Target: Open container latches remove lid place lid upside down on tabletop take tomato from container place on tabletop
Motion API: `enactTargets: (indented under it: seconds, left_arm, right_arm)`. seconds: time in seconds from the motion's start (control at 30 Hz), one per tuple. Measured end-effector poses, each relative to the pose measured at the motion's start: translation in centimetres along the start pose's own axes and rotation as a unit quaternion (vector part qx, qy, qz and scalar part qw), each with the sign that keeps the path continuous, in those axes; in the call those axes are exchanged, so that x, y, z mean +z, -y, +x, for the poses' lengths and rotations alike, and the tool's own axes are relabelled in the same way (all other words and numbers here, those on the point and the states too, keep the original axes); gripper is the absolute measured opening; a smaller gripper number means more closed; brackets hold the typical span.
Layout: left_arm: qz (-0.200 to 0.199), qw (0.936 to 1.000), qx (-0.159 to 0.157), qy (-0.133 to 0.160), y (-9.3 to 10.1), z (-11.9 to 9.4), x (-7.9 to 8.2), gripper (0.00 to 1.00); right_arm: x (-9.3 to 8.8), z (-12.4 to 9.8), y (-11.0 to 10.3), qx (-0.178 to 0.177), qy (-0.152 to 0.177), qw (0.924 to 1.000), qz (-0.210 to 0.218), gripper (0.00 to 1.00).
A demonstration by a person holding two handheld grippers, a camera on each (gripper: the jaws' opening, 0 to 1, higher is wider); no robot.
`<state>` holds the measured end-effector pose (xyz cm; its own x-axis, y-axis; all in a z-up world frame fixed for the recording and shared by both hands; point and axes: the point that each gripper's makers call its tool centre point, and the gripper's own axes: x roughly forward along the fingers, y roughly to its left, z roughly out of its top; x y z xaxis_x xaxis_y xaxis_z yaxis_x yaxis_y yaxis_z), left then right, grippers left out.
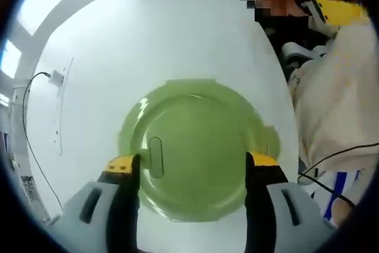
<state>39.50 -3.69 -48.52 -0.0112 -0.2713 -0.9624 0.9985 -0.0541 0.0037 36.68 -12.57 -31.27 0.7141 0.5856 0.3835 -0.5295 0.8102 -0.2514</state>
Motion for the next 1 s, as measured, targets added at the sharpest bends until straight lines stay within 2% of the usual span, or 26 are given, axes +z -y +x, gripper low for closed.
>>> enactTargets:
  seconds: [0.07,0.17,0.23,0.33,0.43,0.5,0.57,0.6,0.63,0.7,0.73,0.77,0.87,0.93,1.0]
  left_arm:
    - [0.0,1.0,0.0,0.002,0.0,0.0,0.0,0.67]
    - [0.0,1.0,0.0,0.006,0.0,0.0,0.0,0.67]
    - [0.0,0.9999,0.0,0.01,0.0,-0.1,0.0,0.67]
    - [0.0,0.9999,0.0,0.015,-0.1,-0.1,0.0,0.67]
    - [0.0,0.9999,0.0,0.017,-0.1,-0.1,0.0,0.67]
    - [0.0,0.9999,0.0,0.017,-0.1,-0.1,0.0,0.67]
    - [0.0,0.9999,0.0,0.017,-0.1,-0.1,0.0,0.67]
    - [0.001,0.9999,0.0,0.016,-0.1,-0.1,0.0,0.67]
    - [0.001,0.9999,0.0,0.016,-0.1,-0.1,0.0,0.67]
    - [0.001,0.9999,0.0,0.017,-0.1,-0.1,0.0,0.67]
    - [0.001,0.9999,0.0,0.017,-0.1,-0.1,0.0,0.67]
    - [0.001,0.9999,0.0,0.017,-0.1,-0.1,0.0,0.67]
    - [0.001,0.9998,0.0,0.018,-0.1,-0.1,0.0,0.67]
    - [0.001,0.9998,0.0,0.018,-0.1,-0.1,0.0,0.67]
    - [0.001,0.9998,0.0,0.018,-0.1,-0.1,0.0,0.67]
  right_arm:
    - [0.2,-0.2,0.8,-0.024,0.002,0.9995,0.019,0.23]
    - [-0.1,-0.6,1.9,-0.05,-0.003,0.9962,0.071,0.23]
    - [-0.6,-0.9,2.9,-0.076,-0.01,0.9898,0.12,0.23]
    - [-1.3,-1.1,4.4,-0.108,-0.008,0.9749,0.195,0.23]
    - [-2.2,-1.4,4.8,-0.13,-0.016,0.9537,0.271,0.23]
    - [-2.9,-1.6,5.2,-0.149,-0.019,0.9367,0.316,0.23]
    - [-3.4,-1.8,5.4,-0.162,-0.018,0.9257,0.342,0.23]
    - [-3.7,-1.8,5.3,-0.165,-0.022,0.9232,0.347,0.23]
    - [-3.7,-1.8,5.3,-0.165,-0.021,0.9247,0.343,0.23]
    - [-4.0,-1.8,5.3,-0.174,-0.021,0.9153,0.362,0.23]
    - [-4.2,-1.9,5.1,-0.18,-0.02,0.9066,0.381,0.23]
    - [-4.4,-1.9,5.2,-0.184,-0.021,0.9023,0.389,0.23]
    - [-5.6,-2.3,5.4,-0.209,-0.022,0.8733,0.44,0.23]
    - [-6.5,-2.6,5.5,-0.225,-0.028,0.8575,0.462,0.23]
    - [-7.4,-3.0,5.3,-0.24,-0.033,0.8329,0.498,0.23]
